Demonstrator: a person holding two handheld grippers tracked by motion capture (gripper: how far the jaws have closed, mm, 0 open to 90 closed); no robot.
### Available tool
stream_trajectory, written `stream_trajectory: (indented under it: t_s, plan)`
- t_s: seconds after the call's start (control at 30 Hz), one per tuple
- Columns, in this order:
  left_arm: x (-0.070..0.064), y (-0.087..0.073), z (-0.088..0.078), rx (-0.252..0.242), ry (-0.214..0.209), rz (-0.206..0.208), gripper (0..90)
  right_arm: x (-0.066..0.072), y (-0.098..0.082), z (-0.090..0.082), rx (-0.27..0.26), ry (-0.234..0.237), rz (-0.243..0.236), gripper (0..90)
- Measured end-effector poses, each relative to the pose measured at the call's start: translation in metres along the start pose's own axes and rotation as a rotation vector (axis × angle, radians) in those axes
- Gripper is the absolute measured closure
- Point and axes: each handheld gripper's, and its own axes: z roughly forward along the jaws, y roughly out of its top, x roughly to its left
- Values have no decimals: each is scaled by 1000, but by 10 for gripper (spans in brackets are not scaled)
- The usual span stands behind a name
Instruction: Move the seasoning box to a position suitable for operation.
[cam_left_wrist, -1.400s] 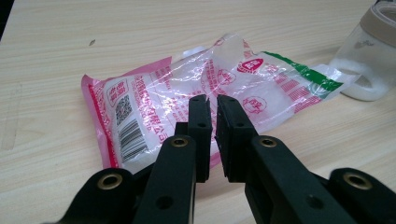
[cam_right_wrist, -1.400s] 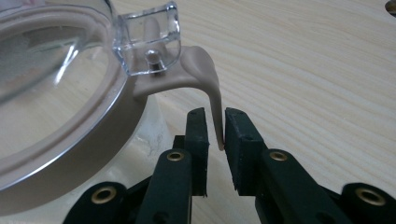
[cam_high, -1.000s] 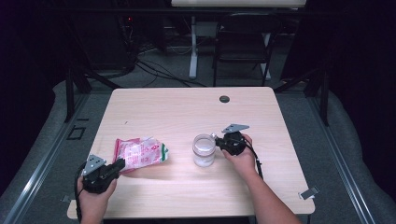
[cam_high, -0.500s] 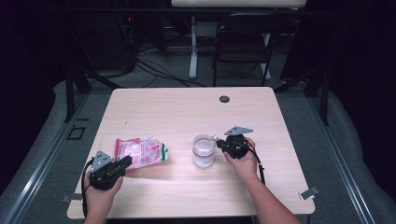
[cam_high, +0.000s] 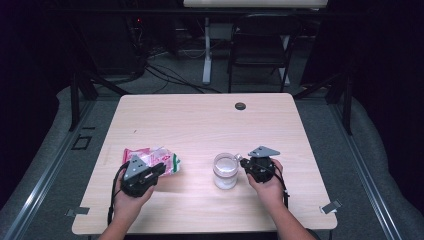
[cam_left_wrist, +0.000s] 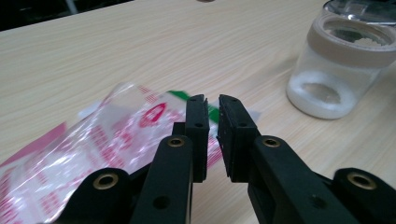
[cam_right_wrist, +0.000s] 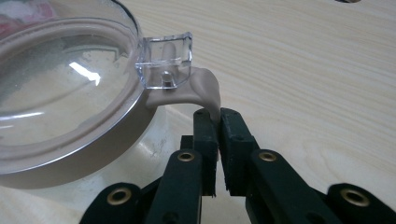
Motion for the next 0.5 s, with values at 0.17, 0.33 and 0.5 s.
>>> stream_trajectory:
  t_s: [0.17,0.33,0.5]
  plan:
    - [-18,10,15,13,-83,47,787,7,-8,-12,4,-5,-3,855]
    - [-39,19,30,28,-169,89,765,12,-15,-19,9,-3,6,853]
    - [-49,22,38,42,-224,107,736,12,-20,-26,-7,14,37,849]
